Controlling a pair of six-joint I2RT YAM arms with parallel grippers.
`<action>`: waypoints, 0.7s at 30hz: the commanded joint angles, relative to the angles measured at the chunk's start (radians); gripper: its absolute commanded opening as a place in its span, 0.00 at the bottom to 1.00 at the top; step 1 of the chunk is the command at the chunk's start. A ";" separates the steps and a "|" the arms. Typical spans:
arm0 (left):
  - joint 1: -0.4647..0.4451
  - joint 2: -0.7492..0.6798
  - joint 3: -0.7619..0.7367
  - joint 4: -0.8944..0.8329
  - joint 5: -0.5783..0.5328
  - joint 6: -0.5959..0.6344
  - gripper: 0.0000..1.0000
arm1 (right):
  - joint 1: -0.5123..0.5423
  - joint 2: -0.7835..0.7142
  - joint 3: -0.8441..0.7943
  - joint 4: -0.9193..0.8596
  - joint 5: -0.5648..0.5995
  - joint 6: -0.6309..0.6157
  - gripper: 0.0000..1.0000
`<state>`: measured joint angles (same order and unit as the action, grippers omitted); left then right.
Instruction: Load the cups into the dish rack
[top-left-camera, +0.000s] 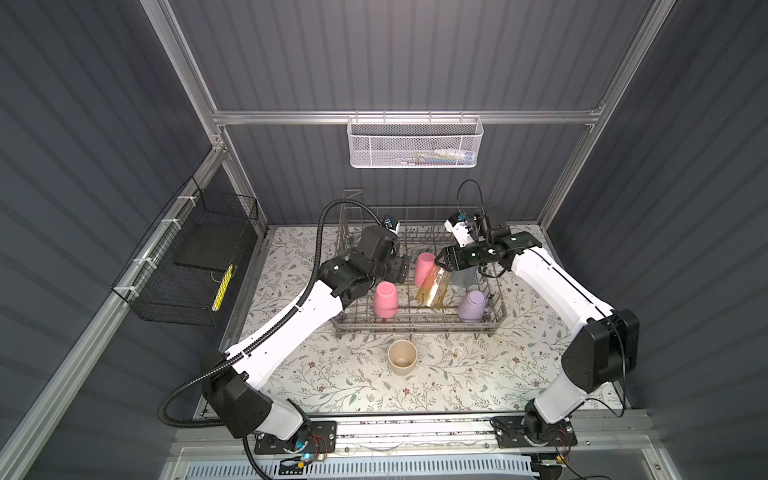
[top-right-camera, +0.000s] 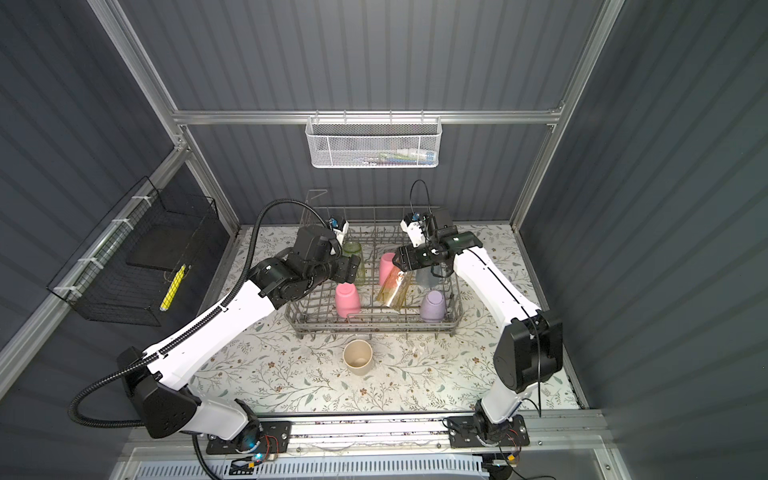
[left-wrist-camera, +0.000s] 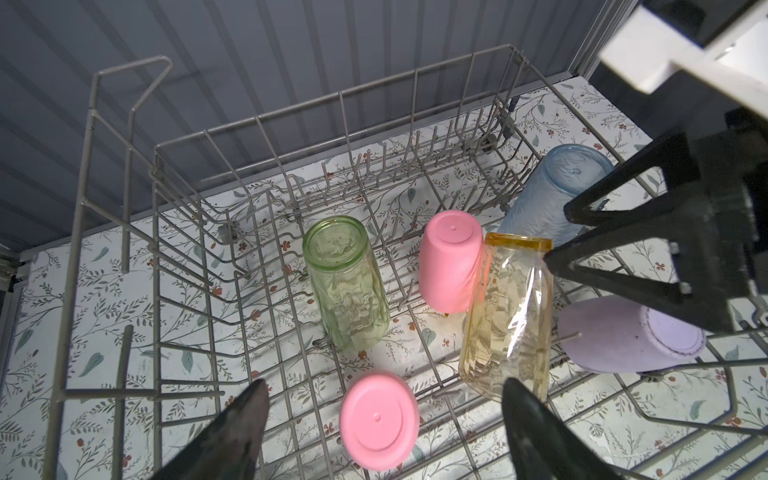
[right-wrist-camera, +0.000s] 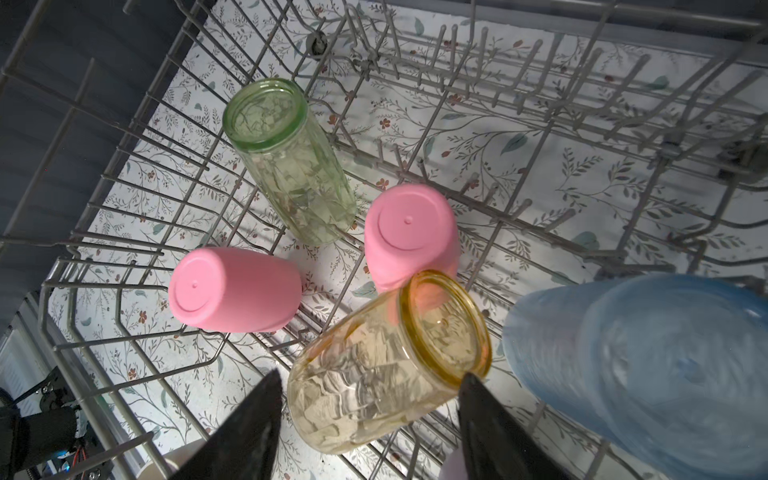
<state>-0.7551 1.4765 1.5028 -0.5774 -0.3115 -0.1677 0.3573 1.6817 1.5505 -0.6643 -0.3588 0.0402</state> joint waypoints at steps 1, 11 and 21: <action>0.011 -0.033 -0.019 0.026 0.033 -0.015 0.88 | 0.008 0.019 0.029 -0.032 -0.002 -0.016 0.68; 0.028 -0.039 -0.035 0.035 0.054 -0.018 0.88 | 0.019 0.036 0.016 -0.034 -0.031 -0.014 0.68; 0.029 -0.031 -0.042 0.038 0.066 -0.017 0.87 | 0.029 0.046 0.008 -0.022 -0.043 -0.017 0.68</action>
<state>-0.7311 1.4658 1.4769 -0.5518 -0.2600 -0.1696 0.3798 1.7119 1.5524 -0.6811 -0.3862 0.0399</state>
